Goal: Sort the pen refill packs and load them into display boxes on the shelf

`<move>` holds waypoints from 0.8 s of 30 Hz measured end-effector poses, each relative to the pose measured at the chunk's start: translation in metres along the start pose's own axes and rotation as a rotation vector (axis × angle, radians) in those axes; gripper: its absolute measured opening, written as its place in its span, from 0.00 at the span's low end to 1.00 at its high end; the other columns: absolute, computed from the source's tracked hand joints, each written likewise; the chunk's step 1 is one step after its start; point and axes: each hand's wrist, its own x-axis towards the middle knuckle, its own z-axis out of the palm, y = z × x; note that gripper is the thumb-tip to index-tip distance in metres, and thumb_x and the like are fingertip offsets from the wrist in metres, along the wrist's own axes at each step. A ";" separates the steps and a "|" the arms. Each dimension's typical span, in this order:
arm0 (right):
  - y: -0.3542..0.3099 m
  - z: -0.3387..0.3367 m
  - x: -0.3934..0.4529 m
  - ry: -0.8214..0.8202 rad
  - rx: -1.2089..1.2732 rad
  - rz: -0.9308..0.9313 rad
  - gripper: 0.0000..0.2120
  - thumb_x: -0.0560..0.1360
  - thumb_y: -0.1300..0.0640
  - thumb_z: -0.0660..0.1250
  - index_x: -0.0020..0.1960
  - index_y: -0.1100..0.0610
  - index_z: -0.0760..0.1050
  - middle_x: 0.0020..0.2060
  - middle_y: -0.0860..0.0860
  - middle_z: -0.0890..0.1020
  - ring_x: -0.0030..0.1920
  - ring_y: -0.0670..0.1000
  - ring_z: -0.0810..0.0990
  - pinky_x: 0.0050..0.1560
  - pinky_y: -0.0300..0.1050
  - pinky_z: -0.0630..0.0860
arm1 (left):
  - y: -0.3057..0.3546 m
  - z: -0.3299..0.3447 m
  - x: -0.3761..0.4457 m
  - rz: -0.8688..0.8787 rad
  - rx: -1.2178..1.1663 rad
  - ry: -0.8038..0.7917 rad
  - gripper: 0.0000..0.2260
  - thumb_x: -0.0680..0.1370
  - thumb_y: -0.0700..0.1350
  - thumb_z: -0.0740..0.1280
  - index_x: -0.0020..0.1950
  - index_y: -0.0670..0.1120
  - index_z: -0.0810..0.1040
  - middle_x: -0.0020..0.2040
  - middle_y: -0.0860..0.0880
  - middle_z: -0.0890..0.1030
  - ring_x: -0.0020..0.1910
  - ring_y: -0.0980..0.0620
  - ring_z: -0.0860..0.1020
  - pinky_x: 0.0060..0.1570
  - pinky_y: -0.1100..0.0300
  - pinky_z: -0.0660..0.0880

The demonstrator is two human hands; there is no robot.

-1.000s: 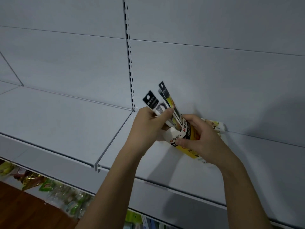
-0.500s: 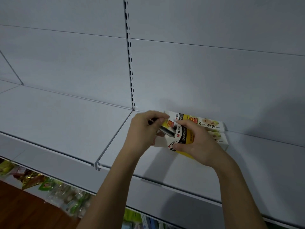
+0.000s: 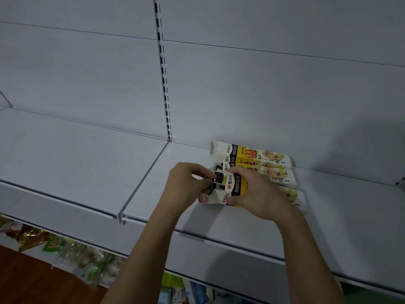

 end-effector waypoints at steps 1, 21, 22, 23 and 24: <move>0.000 0.001 0.001 0.004 -0.015 0.005 0.33 0.65 0.51 0.80 0.65 0.37 0.70 0.55 0.43 0.80 0.57 0.51 0.77 0.59 0.53 0.77 | -0.002 0.002 0.002 -0.011 -0.011 0.000 0.06 0.74 0.34 0.72 0.42 0.44 0.85 0.41 0.50 0.84 0.31 0.55 0.83 0.32 0.70 0.75; -0.014 0.009 -0.006 -0.040 -0.093 0.058 0.33 0.70 0.57 0.77 0.72 0.46 0.69 0.61 0.45 0.77 0.60 0.48 0.76 0.61 0.49 0.75 | -0.014 0.025 0.019 -0.058 -0.073 -0.220 0.04 0.73 0.34 0.72 0.46 0.39 0.78 0.44 0.46 0.86 0.36 0.55 0.82 0.28 0.69 0.73; -0.013 0.008 -0.005 -0.049 -0.069 0.060 0.34 0.70 0.58 0.77 0.72 0.45 0.68 0.62 0.45 0.76 0.60 0.47 0.76 0.62 0.48 0.76 | -0.013 0.022 0.019 -0.041 -0.078 -0.222 0.04 0.74 0.34 0.71 0.46 0.40 0.78 0.44 0.45 0.85 0.34 0.55 0.82 0.29 0.67 0.73; -0.012 0.008 -0.005 -0.057 -0.034 0.057 0.35 0.70 0.59 0.77 0.72 0.44 0.68 0.62 0.44 0.76 0.60 0.46 0.76 0.61 0.46 0.76 | -0.011 0.020 0.017 -0.017 -0.077 -0.210 0.03 0.75 0.35 0.71 0.46 0.40 0.78 0.44 0.45 0.85 0.32 0.56 0.82 0.28 0.66 0.74; -0.010 0.008 -0.006 -0.063 0.015 0.050 0.35 0.70 0.60 0.77 0.72 0.42 0.68 0.62 0.42 0.76 0.60 0.45 0.77 0.59 0.44 0.77 | -0.010 0.018 0.016 0.017 -0.063 -0.181 0.02 0.76 0.37 0.70 0.46 0.41 0.78 0.43 0.45 0.84 0.30 0.57 0.81 0.27 0.65 0.74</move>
